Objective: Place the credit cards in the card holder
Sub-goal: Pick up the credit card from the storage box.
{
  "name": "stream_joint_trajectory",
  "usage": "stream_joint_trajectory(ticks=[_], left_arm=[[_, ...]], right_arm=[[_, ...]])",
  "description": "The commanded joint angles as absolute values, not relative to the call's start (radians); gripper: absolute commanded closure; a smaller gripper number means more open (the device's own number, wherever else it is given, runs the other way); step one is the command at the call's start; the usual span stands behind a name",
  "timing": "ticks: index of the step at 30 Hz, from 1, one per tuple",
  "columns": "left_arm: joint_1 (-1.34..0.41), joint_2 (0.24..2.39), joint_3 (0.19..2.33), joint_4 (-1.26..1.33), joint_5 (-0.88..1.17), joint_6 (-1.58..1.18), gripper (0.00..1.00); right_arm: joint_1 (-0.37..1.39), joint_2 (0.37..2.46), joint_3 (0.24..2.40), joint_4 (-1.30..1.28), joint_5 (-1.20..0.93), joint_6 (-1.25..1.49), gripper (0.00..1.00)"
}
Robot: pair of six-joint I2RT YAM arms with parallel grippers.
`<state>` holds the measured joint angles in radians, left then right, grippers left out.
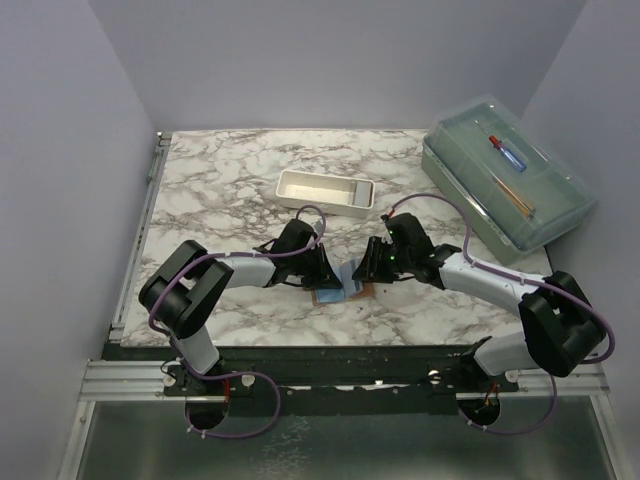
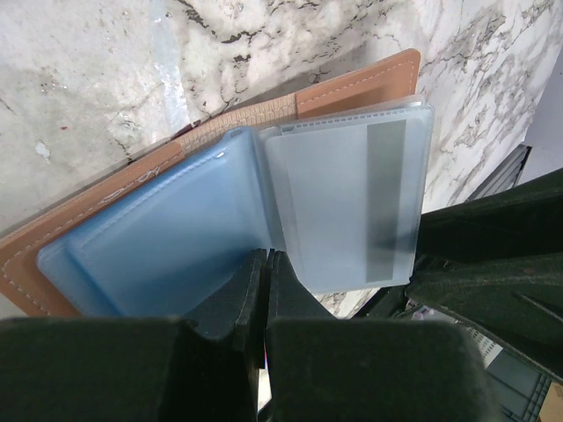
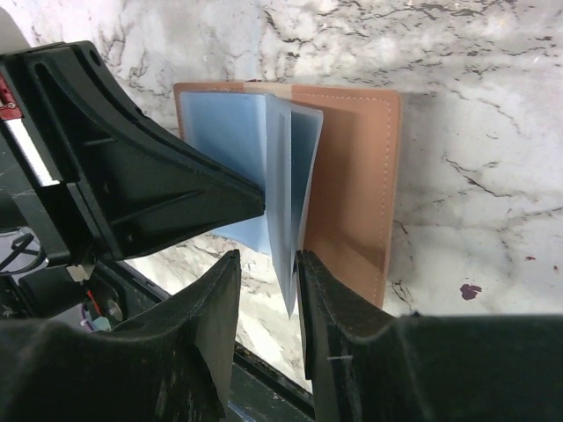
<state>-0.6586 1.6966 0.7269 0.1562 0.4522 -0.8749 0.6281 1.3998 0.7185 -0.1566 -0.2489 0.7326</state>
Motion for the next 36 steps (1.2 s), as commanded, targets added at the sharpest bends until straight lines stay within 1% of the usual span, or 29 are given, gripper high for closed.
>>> stream_joint_trajectory(ticks=[1, 10, 12, 14, 17, 19, 21, 24, 25, 27, 29, 31, 36], left_arm=[[-0.663, 1.714, 0.706, 0.151, 0.42, -0.869, 1.0], [-0.663, 1.708, 0.704, 0.151, 0.422, -0.869, 1.0], [-0.664, 1.704, 0.704, 0.15, 0.427, -0.869, 1.0], [-0.663, 1.697, 0.706, 0.15, 0.438, -0.872, 0.99], [-0.664, 1.674, 0.712, 0.149, 0.467, -0.88, 0.9], [-0.664, 1.653, 0.718, 0.146, 0.495, -0.881, 0.82], [-0.663, 1.625, 0.722, 0.138, 0.515, -0.886, 0.75], [-0.658, 1.566, 0.725, 0.111, 0.52, -0.886, 0.62], [-0.654, 1.555, 0.726, 0.101, 0.522, -0.881, 0.58], [-0.642, 1.511, 0.728, 0.069, 0.526, -0.865, 0.53], [-0.631, 1.475, 0.733, 0.025, 0.528, -0.842, 0.5], [-0.619, 1.44, 0.733, -0.009, 0.527, -0.817, 0.47], [-0.606, 1.387, 0.744, -0.087, 0.519, -0.767, 0.45]], right_arm=[[0.629, 1.388, 0.718, -0.106, -0.307, 0.735, 0.63], [0.632, 1.382, 0.731, -0.128, -0.281, 0.728, 0.63], [0.632, 1.378, 0.74, -0.16, -0.235, 0.727, 0.63], [0.632, 1.373, 0.785, -0.255, -0.125, 0.714, 0.61], [0.63, 1.381, 0.888, -0.404, 0.074, 0.689, 0.54], [0.615, 1.397, 0.955, -0.42, 0.12, 0.66, 0.48], [0.604, 1.434, 1.032, -0.41, 0.134, 0.632, 0.46], [0.594, 1.521, 1.162, -0.395, 0.218, 0.623, 0.37], [0.59, 1.563, 1.203, -0.392, 0.246, 0.614, 0.35], [0.587, 1.691, 1.328, -0.438, 0.322, 0.588, 0.27], [0.587, 1.817, 1.475, -0.535, 0.414, 0.573, 0.24], [0.588, 1.933, 1.621, -0.627, 0.492, 0.558, 0.23], [0.588, 2.132, 1.889, -0.763, 0.627, 0.518, 0.22]])
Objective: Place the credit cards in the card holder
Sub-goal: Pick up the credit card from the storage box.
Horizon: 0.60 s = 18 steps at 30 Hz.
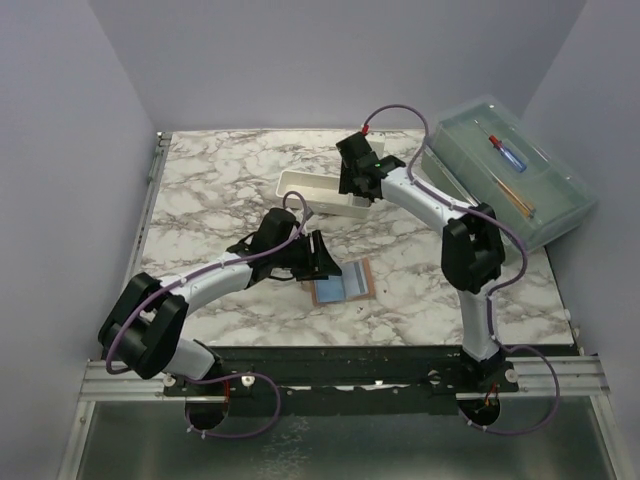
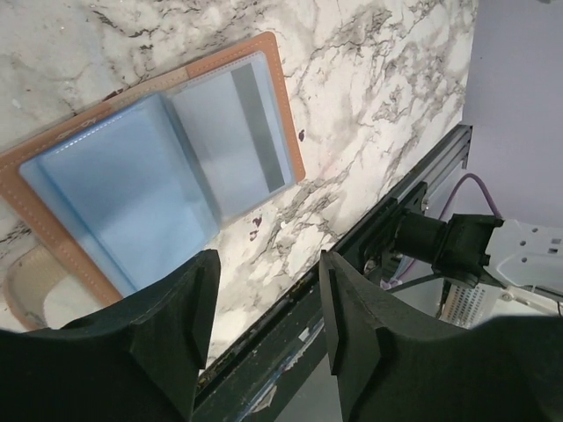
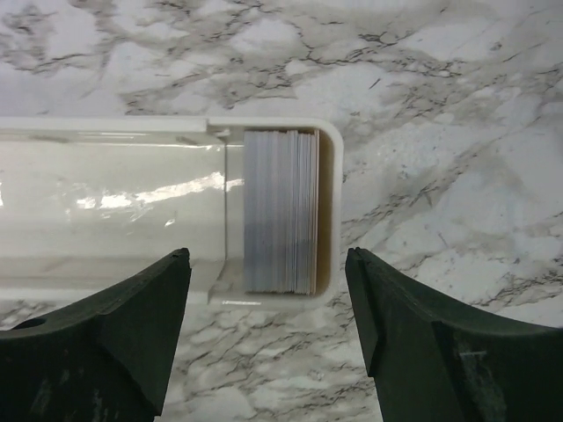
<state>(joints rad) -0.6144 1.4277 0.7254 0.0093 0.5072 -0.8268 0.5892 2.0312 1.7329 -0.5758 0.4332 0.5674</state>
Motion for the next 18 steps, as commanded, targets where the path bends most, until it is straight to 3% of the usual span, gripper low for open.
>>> stream_joint_trajectory(ticks=[1, 9, 18], left_arm=[[-0.606, 1.381, 0.744, -0.091, 0.519, -0.764, 0.45], [-0.606, 1.347, 0.741, -0.097, 0.512, -0.755, 0.43], [-0.605, 1.347, 0.739, -0.097, 0.501, -0.75, 0.43]], right_arm=[[0.588, 2.156, 1.912, -0.759, 0.635, 0.496, 0.22], [0.587, 2.315, 2.071, -0.829, 0.655, 0.424, 0.23], [0.587, 2.33, 2.038, -0.82, 0.607, 0.415, 0.24]])
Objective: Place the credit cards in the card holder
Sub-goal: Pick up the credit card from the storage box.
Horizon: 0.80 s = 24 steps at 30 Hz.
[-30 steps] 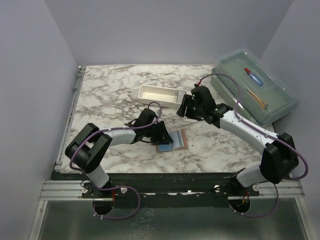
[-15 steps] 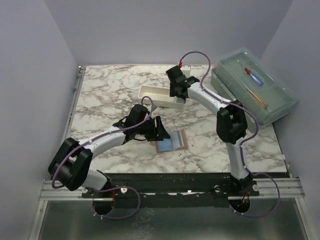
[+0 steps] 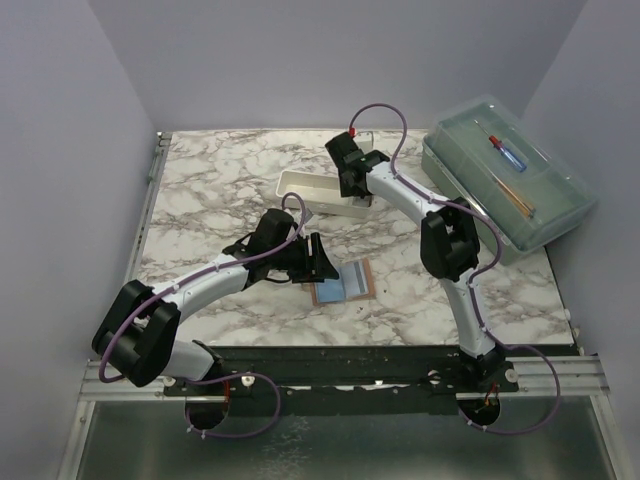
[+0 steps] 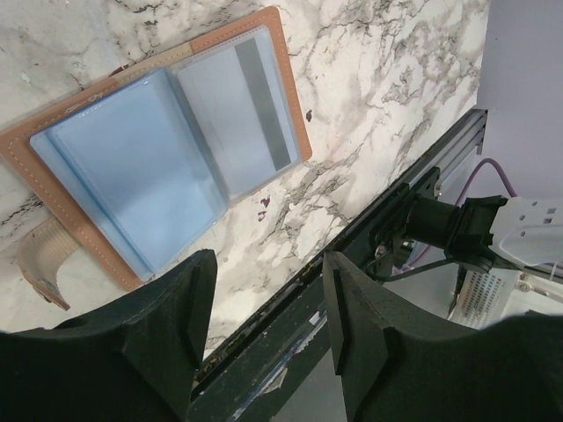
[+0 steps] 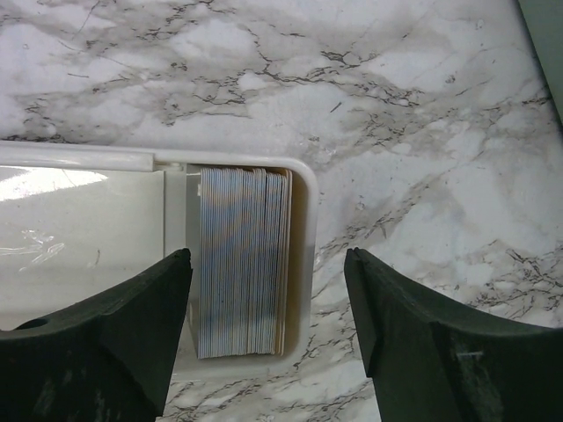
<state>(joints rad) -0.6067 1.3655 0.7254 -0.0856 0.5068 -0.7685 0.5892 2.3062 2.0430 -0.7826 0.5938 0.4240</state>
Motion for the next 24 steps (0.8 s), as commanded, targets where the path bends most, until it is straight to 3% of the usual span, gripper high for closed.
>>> stream_joint_trajectory(ticks=[1, 12, 24], left_arm=[[-0.606, 1.348, 0.738, -0.097, 0.498, -0.75, 0.42], [-0.606, 1.36, 0.732, -0.089, 0.491, -0.753, 0.41], [-0.606, 1.371, 0.73, -0.081, 0.494, -0.755, 0.41]], right_arm=[[0.587, 2.328, 2.034, -0.827, 0.618, 0.418, 0.25], [0.586, 2.256, 1.951, -0.79, 0.665, 0.368, 0.37], [0.587, 2.24, 1.968, -0.79, 0.703, 0.31, 0.37]])
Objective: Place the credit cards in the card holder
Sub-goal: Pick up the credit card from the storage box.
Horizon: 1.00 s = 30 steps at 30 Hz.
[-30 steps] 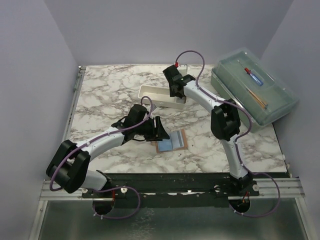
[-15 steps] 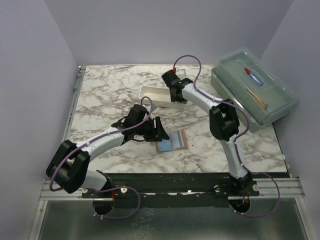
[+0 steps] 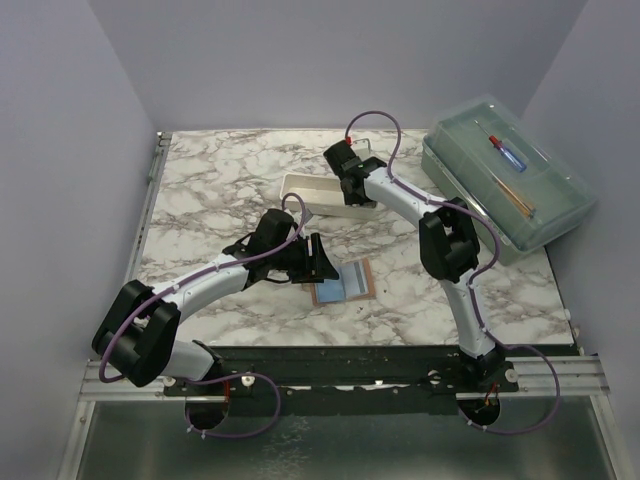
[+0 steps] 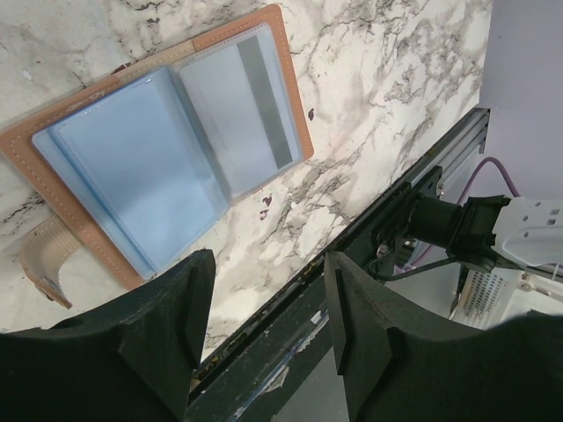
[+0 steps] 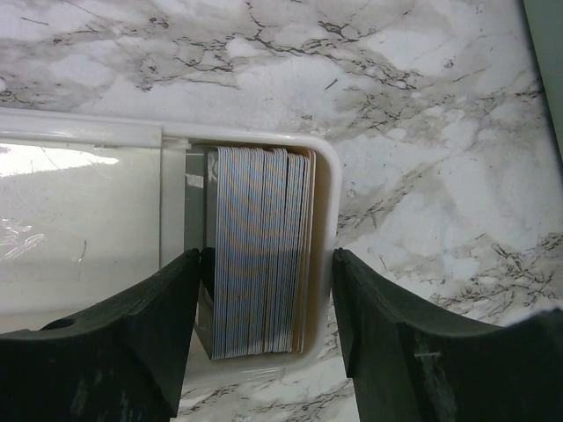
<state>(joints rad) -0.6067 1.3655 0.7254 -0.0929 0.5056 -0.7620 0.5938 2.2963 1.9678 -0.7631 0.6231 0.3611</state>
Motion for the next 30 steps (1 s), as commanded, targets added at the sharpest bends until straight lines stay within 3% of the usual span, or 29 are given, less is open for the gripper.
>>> stream_joint_trajectory(ticks=[1, 9, 23, 30], left_arm=[[-0.606, 1.371, 0.731, -0.081, 0.494, -0.755, 0.41], [-0.606, 1.377, 0.73, -0.077, 0.495, -0.757, 0.41], [-0.606, 1.378, 0.725, -0.074, 0.496, -0.757, 0.41], [-0.606, 1.376, 0.722, -0.072, 0.497, -0.759, 0.41]], right_arm=[[0.587, 2.239, 1.968, -0.793, 0.705, 0.308, 0.37], [0.587, 2.232, 1.97, -0.783, 0.71, 0.272, 0.31], [0.592, 2.236, 1.98, -0.799, 0.701, 0.271, 0.56], [0.596, 2.242, 1.991, -0.807, 0.711, 0.258, 0.56]])
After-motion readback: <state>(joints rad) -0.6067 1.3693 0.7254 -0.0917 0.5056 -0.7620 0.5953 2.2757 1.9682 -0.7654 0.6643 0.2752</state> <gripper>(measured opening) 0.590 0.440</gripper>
